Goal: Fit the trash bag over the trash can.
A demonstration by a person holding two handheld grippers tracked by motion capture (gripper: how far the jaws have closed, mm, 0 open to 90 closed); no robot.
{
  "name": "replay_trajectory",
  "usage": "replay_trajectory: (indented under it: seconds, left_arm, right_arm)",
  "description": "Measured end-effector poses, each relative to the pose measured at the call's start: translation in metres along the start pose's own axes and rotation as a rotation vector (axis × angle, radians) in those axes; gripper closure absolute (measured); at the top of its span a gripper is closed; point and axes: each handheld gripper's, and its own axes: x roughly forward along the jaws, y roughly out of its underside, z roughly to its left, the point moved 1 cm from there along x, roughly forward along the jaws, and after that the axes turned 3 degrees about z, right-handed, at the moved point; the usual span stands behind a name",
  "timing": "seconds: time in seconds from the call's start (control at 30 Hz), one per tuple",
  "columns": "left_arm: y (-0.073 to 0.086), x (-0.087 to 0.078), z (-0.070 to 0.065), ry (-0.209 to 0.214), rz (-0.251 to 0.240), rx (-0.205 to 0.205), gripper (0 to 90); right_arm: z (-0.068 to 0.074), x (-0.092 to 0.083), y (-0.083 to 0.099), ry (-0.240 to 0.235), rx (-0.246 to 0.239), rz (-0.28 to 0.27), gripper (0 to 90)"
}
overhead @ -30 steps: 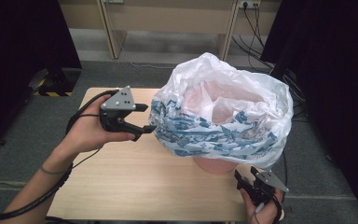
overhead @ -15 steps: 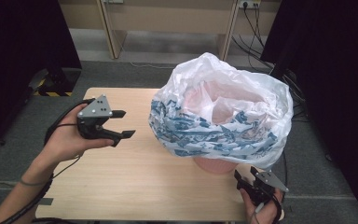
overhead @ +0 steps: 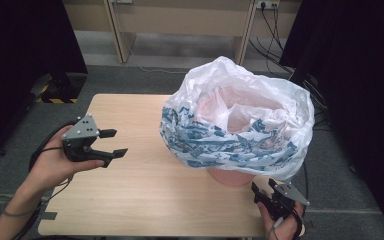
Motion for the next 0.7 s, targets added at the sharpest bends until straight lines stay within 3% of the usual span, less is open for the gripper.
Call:
replay_trajectory:
  seconds: [0.17, 0.37, 0.5, 0.57, 0.7]
  left_arm:
    - [0.023, 0.005, -0.001, -0.021, 0.007, -0.039, 32.4]
    - [0.059, 0.014, 0.002, -0.027, 0.007, -0.115, 32.4]
    - [0.085, 0.022, 0.006, -0.077, -0.008, -0.157, 32.4]
    - [0.103, 0.028, 0.009, -0.086, -0.038, -0.204, 32.4]
    - [0.123, 0.037, 0.013, -0.116, -0.056, -0.234, 32.4]
  right_arm:
    - [0.000, 0.000, 0.000, 0.000, -0.005, -0.003, 31.4]
    - [0.000, 0.000, 0.000, 0.002, -0.008, -0.002, 31.4]
    - [0.000, 0.000, 0.000, 0.002, -0.013, -0.003, 31.4]
    - [0.001, 0.000, 0.000, 0.004, -0.014, -0.002, 31.4]
    - [0.001, 0.000, 0.000, 0.004, -0.015, -0.003, 31.4]
